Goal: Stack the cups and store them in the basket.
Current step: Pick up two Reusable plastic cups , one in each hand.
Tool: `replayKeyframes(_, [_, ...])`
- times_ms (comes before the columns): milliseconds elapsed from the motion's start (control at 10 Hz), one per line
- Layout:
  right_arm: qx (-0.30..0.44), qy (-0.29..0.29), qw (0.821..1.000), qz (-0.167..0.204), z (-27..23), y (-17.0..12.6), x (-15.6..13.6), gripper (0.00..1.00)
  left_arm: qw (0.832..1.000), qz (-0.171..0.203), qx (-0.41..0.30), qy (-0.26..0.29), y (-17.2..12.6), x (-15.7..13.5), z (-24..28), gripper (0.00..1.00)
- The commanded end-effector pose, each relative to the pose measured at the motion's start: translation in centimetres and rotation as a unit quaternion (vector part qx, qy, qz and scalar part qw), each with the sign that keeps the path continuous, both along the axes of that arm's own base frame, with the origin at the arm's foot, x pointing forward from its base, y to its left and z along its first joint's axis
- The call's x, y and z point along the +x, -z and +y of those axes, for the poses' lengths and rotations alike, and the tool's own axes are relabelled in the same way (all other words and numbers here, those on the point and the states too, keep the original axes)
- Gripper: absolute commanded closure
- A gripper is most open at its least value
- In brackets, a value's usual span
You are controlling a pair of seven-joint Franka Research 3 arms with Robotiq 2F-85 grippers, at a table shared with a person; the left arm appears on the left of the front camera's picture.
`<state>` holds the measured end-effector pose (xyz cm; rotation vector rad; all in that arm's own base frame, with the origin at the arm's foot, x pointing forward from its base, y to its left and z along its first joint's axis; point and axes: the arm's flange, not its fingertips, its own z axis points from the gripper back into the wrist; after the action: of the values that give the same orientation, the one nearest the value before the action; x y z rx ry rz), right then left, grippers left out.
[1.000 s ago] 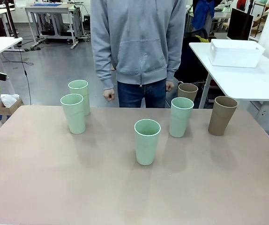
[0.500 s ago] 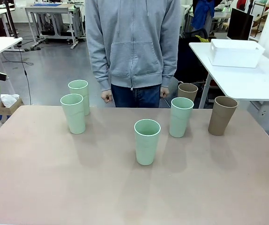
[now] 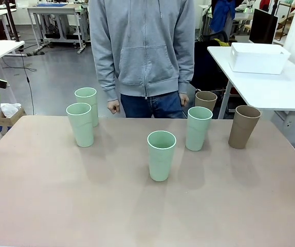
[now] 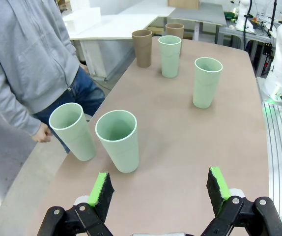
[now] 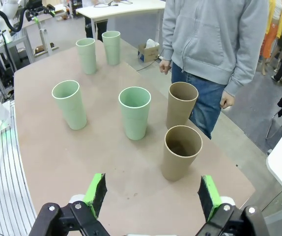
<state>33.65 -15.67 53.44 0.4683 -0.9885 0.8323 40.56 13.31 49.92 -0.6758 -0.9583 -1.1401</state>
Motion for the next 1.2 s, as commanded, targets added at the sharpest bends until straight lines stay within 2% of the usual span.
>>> replayKeyframes(0, [0.003, -0.006, 1.000, -0.017, -0.09, -0.12, 0.32, 0.00, 1.000, -0.003, -0.006, 0.002, -0.18, 0.00, 0.00, 0.00])
replayKeyframes(1100, [0.003, -0.006, 1.000, -0.017, -0.09, -0.12, 0.32, 0.00, 1.000, -0.003, -0.006, 0.002, -0.18, 0.00, 0.00, 0.00])
